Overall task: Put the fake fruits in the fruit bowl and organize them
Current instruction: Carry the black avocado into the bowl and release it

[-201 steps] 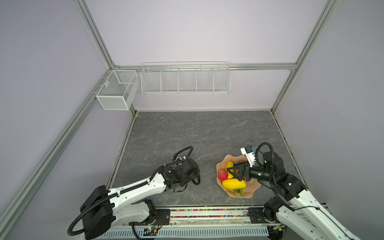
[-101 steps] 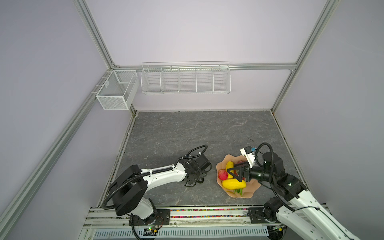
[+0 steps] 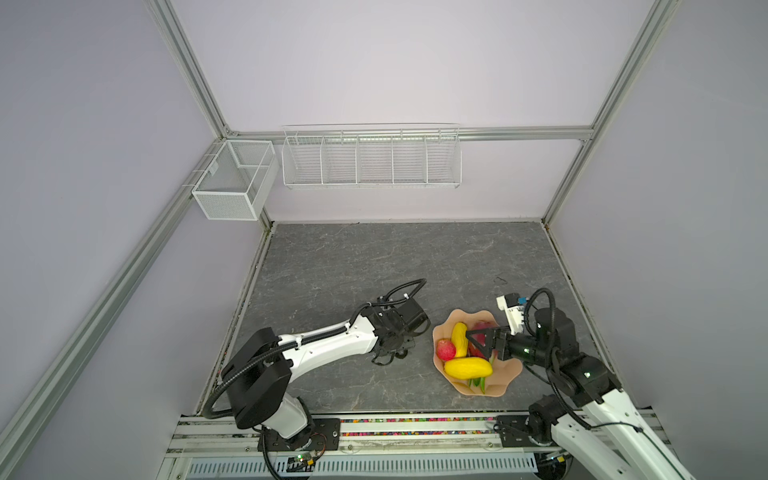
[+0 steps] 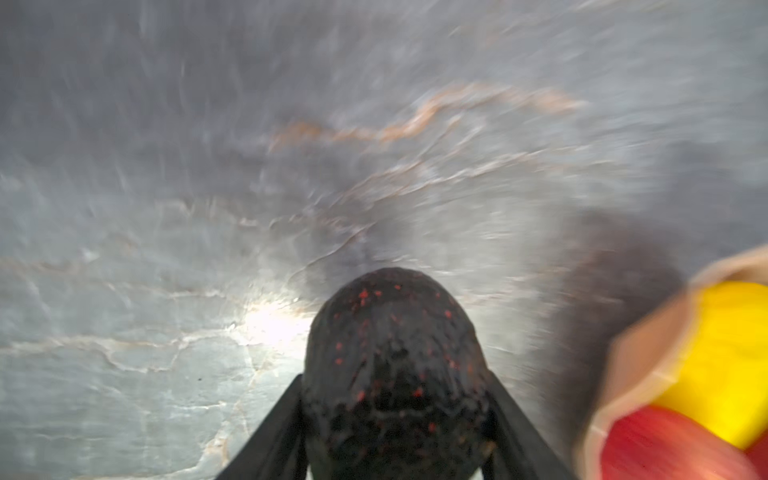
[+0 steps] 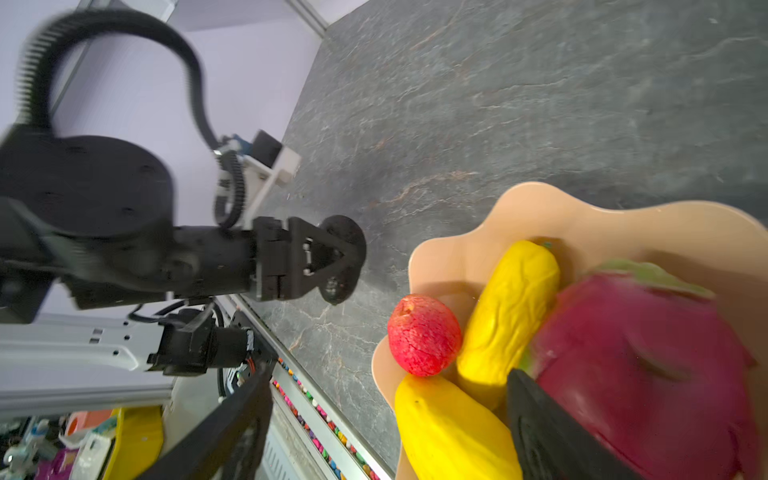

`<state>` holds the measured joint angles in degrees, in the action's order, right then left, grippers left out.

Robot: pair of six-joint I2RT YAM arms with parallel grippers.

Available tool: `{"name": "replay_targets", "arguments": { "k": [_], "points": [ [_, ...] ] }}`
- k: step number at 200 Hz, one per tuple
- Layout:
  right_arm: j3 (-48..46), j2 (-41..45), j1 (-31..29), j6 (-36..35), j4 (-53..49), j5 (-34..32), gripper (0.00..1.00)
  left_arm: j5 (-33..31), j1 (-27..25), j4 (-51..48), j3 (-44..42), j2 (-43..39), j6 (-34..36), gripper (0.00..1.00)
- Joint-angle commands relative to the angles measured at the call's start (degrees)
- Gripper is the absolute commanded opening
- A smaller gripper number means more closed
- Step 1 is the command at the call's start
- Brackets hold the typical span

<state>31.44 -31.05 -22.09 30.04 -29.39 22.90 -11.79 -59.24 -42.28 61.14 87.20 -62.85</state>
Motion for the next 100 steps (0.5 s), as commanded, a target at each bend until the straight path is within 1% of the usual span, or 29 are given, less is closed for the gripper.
{"name": "replay_targets", "arguments": {
  "k": [1,26,50,60,80,100],
  "points": [
    [-0.99,2.77,2.63,1.86,-5.19,-1.15,0.89,-0.68,-0.08,-0.82,5.31,-2.30,10.30,0.46],
    [0.33,4.66,3.62,3.45,-10.60,-4.01,0.89,5.40,-0.98,5.03,9.16,-1.11,18.05,0.45],
    [1.59,8.68,4.10,6.87,-16.77,-8.67,0.89,9.63,-4.04,8.56,15.09,1.83,23.73,0.45],
    [2.25,10.97,4.15,8.51,-19.36,-9.68,0.89,12.15,-4.89,9.15,17.76,3.94,25.19,0.45],
    [2.81,16.86,4.14,10.53,-22.68,-9.15,0.89,17.85,-6.09,11.07,22.11,8.98,26.93,0.45],
    [4.15,21.65,4.08,11.05,-24.60,-9.07,0.89,21.25,-7.79,11.07,27.42,14.32,28.47,0.45]
  ]
}}
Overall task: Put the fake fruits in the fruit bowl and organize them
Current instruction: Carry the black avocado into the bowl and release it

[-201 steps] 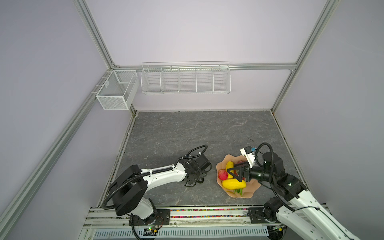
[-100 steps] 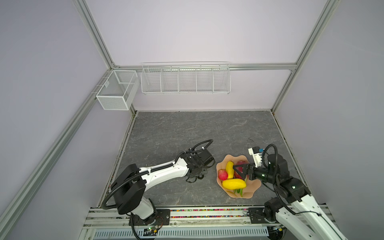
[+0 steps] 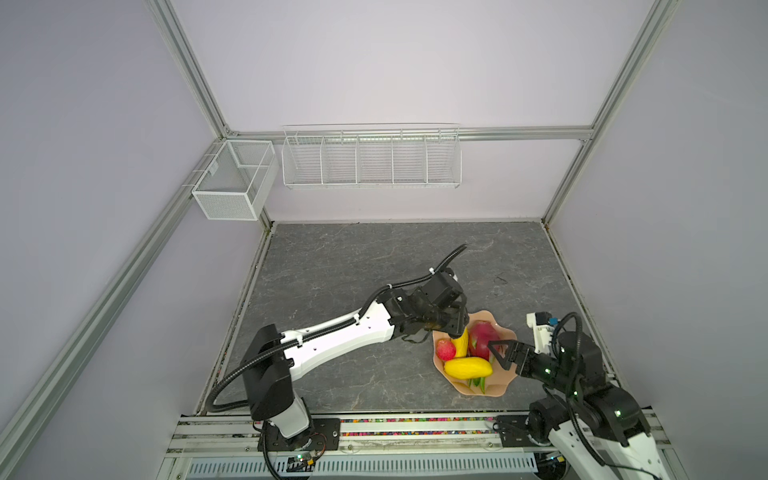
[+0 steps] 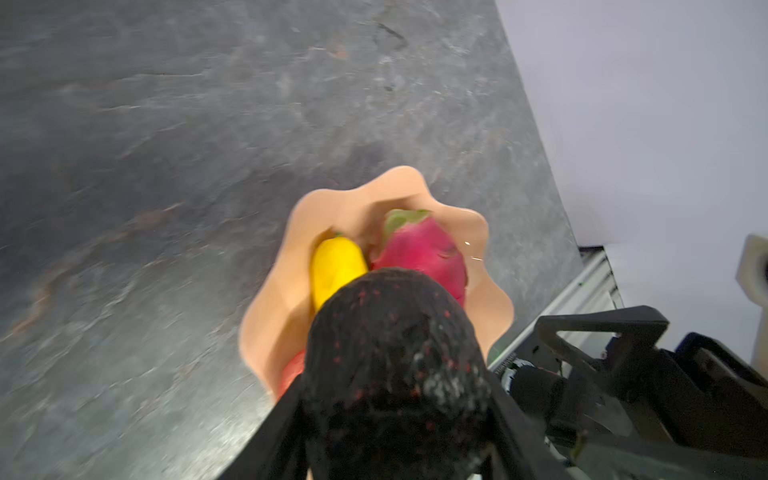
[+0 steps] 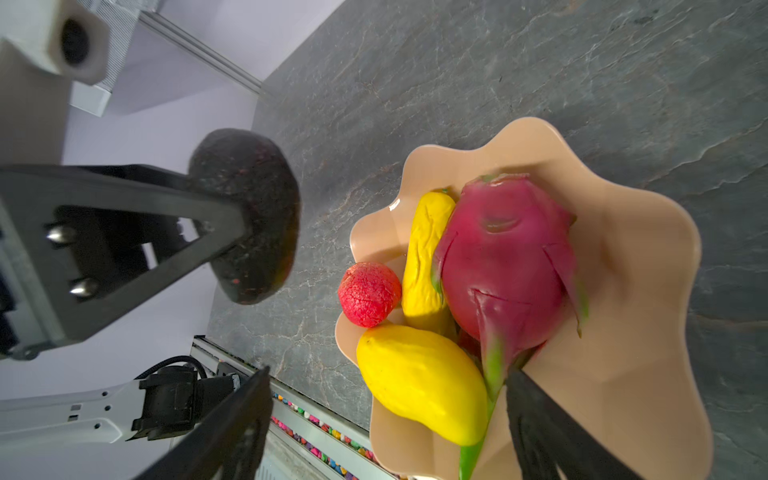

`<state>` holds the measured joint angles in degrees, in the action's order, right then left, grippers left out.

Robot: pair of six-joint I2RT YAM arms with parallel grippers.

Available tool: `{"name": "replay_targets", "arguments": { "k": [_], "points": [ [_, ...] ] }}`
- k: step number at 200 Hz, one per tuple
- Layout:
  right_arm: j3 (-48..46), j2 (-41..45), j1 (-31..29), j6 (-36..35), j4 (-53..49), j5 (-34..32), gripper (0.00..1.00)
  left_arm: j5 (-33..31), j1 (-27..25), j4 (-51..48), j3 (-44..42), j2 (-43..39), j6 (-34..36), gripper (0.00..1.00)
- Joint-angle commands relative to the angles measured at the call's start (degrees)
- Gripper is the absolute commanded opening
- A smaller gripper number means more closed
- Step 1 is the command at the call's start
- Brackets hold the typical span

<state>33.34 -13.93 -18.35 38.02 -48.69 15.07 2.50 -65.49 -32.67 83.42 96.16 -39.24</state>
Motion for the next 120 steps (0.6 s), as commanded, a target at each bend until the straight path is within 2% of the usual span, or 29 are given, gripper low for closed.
{"name": "replay_targets", "arguments": {
  "k": [1,34,64,79,120],
  "points": [
    [2.43,4.71,0.34,3.14,-5.33,-1.22,0.89,7.11,-1.60,1.37,5.43,5.71,5.00,0.45],
    [7.61,8.23,0.38,2.74,-9.50,-3.03,0.89,10.38,-5.04,-2.39,14.85,14.04,7.53,0.45],
    [8.23,9.73,0.39,2.84,-10.68,-0.60,0.89,11.23,-7.66,-8.36,22.28,20.95,9.37,0.45],
    [8.73,13.78,0.37,3.66,-10.80,-0.65,0.89,11.41,-8.74,-9.49,23.83,22.81,9.60,0.46],
    [12.32,13.53,0.36,1.21,-14.29,0.09,0.89,13.39,-10.52,-12.54,26.60,26.76,9.05,0.48]
  ]
}}
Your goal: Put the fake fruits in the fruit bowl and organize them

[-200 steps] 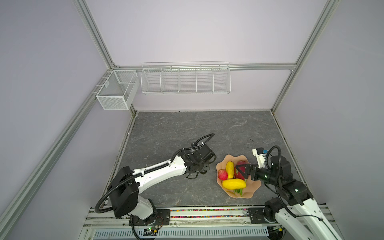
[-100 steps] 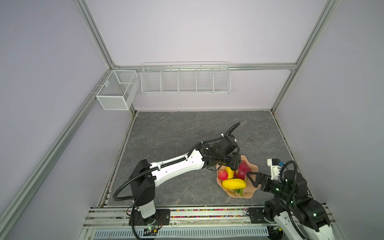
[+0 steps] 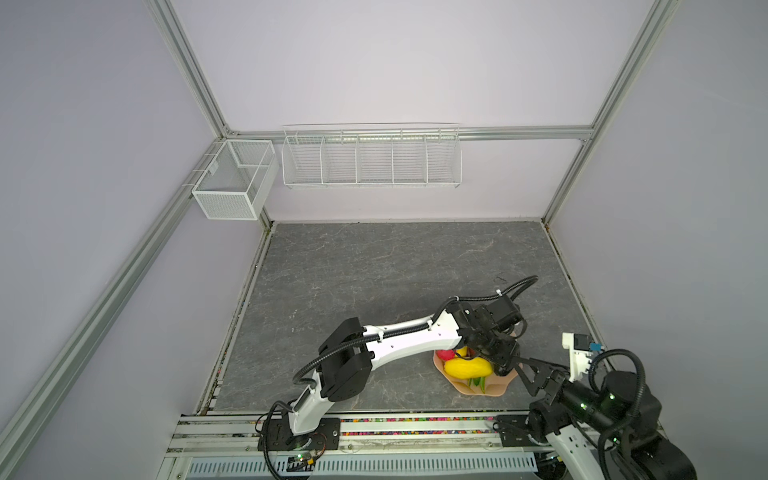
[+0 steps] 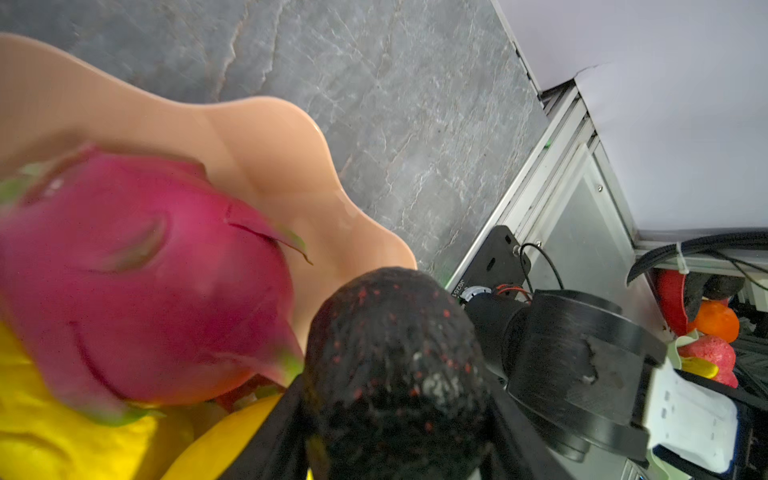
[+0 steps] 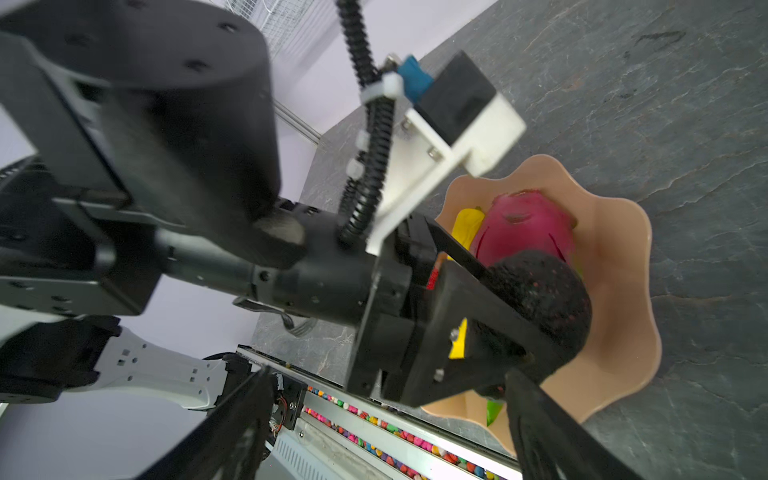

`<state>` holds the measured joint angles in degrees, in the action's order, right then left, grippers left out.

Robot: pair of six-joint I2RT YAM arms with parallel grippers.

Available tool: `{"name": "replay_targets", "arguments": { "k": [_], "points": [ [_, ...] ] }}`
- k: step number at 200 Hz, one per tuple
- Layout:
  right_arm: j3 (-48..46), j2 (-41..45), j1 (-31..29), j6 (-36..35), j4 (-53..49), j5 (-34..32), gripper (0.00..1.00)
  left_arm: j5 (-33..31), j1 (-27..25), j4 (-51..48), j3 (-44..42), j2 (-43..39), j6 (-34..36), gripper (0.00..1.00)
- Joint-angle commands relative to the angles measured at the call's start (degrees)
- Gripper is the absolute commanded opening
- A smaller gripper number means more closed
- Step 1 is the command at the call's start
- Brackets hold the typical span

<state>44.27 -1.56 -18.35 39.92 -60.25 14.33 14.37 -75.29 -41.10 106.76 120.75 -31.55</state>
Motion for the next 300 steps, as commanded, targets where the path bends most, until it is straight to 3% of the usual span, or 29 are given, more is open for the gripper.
{"name": "replay_targets", "arguments": {
  "k": [1,72,102,150,203,246,257,264,285,300],
  "points": [
    [1.41,1.10,0.39,-0.79,-2.79,0.90,0.89,1.49,-0.73,-4.22,3.36,2.28,1.38,0.48],
    [2.75,1.39,0.35,-2.96,-4.07,1.14,0.89,-2.46,-1.44,-10.41,8.63,7.80,0.85,0.55],
    [2.67,1.35,0.34,-3.27,-4.00,1.11,0.89,-2.94,-1.40,-11.98,10.48,9.13,1.31,0.64],
    [1.84,1.30,0.33,-3.27,-3.09,0.82,0.89,-3.67,-1.44,-11.11,10.91,6.35,2.92,0.74],
    [0.70,0.47,0.38,-2.66,-0.80,0.80,0.89,-8.90,0.40,-14.11,11.76,0.13,4.03,0.75],
    [-0.73,-2.04,0.42,-2.49,2.22,1.05,0.89,-15.24,6.34,-12.94,3.04,-11.19,3.98,0.81],
    [-1.56,-3.38,0.39,-2.44,4.02,1.35,0.89,-17.84,8.32,-12.50,0.08,-14.66,3.49,0.89],
    [-2.27,-4.58,0.33,-2.44,4.94,1.86,0.89,-20.10,9.59,-12.04,-2.15,-17.07,2.96,1.00],
    [-4.28,-9.52,0.35,-3.42,11.32,2.69,0.89,-27.13,13.91,-10.12,-9.70,-24.39,2.93,0.99],
    [-4.48,-14.86,0.33,-5.99,15.45,1.41,0.89,-27.82,19.05,-7.11,-16.33,-29.85,3.25,0.99]
  ]
}}
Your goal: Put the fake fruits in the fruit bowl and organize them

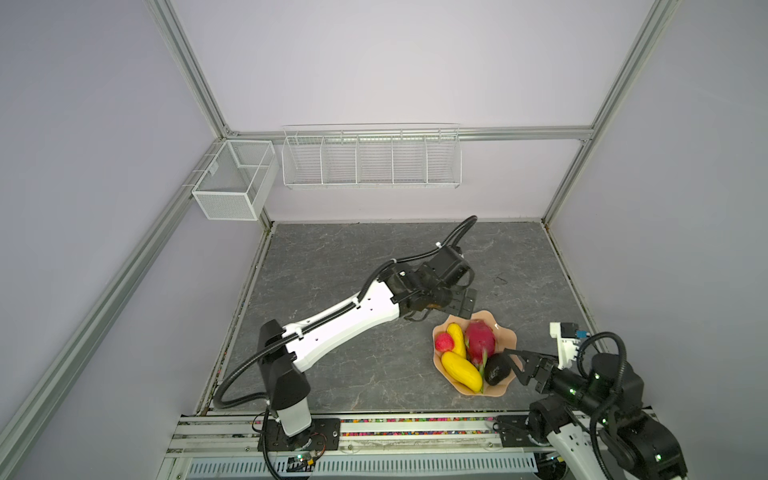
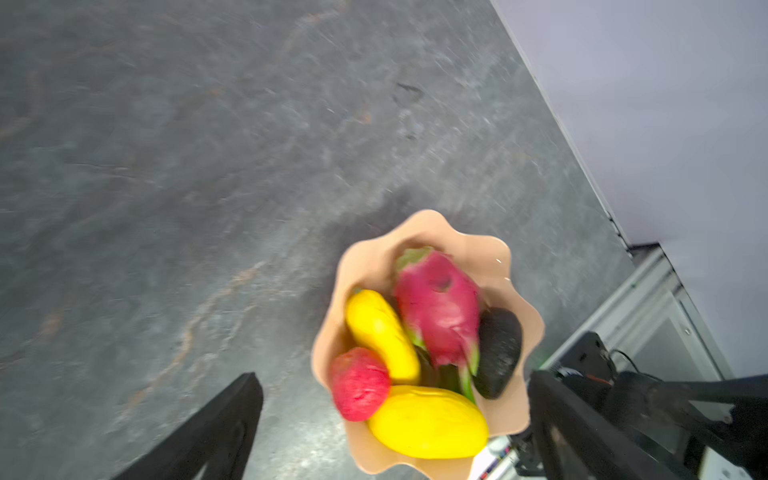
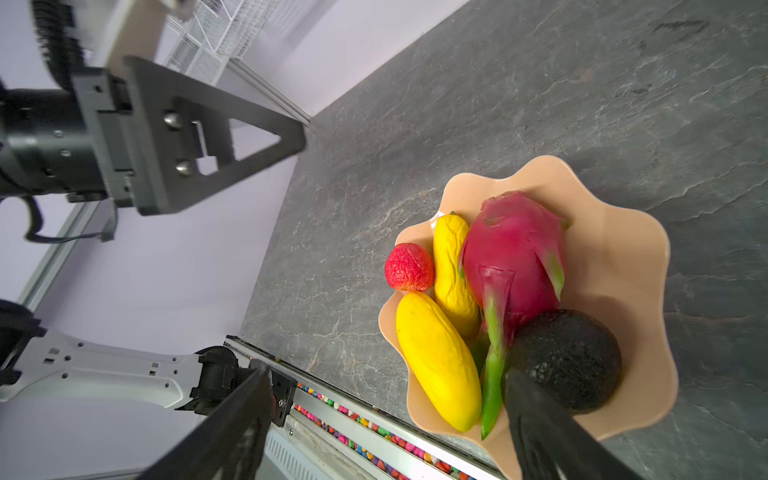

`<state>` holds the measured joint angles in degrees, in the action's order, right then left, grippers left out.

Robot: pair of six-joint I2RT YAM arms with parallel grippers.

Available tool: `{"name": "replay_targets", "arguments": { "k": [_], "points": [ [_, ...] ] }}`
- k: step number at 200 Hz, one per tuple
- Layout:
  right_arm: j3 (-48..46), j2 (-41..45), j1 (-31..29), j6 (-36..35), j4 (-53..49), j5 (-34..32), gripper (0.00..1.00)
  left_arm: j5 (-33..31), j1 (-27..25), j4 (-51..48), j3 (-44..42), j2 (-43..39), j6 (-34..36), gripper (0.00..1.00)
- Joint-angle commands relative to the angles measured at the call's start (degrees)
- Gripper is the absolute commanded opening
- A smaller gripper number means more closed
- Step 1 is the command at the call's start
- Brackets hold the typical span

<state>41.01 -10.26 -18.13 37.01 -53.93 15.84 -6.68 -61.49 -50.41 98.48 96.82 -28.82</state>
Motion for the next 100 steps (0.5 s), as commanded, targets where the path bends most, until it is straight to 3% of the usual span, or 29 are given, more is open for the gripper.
{"name": "replay_targets", "arguments": {
  "k": [1,18,45,67,82,100],
  "points": [
    [-1.17,-6.52,0.11,-3.26,9.34,-0.28,0.89,-6.68,5.78,2.40,-8.48,-6.32,0.56,0.99],
    [0.03,-14.61,0.18,-7.37,13.90,-5.34,0.89,-7.40,13.13,6.99,-17.12,-12.57,1.69,0.99],
    [2.05,-27.89,0.80,-14.03,24.24,-15.57,0.89,-14.15,27.65,14.32,-29.96,-21.11,5.10,0.99],
    [-0.56,-35.53,5.79,-16.43,37.36,-21.96,0.89,-20.80,38.82,24.15,-40.59,-25.12,8.11,0.99],
    [-3.75,-40.72,12.34,-16.85,47.60,-21.43,0.89,-27.00,42.58,32.44,-47.25,-25.79,11.03,0.99],
    [-8.02,-46.80,16.06,-21.31,58.80,-24.72,0.89,-34.66,43.86,46.68,-55.92,-25.02,17.85,0.99]
  ]
}}
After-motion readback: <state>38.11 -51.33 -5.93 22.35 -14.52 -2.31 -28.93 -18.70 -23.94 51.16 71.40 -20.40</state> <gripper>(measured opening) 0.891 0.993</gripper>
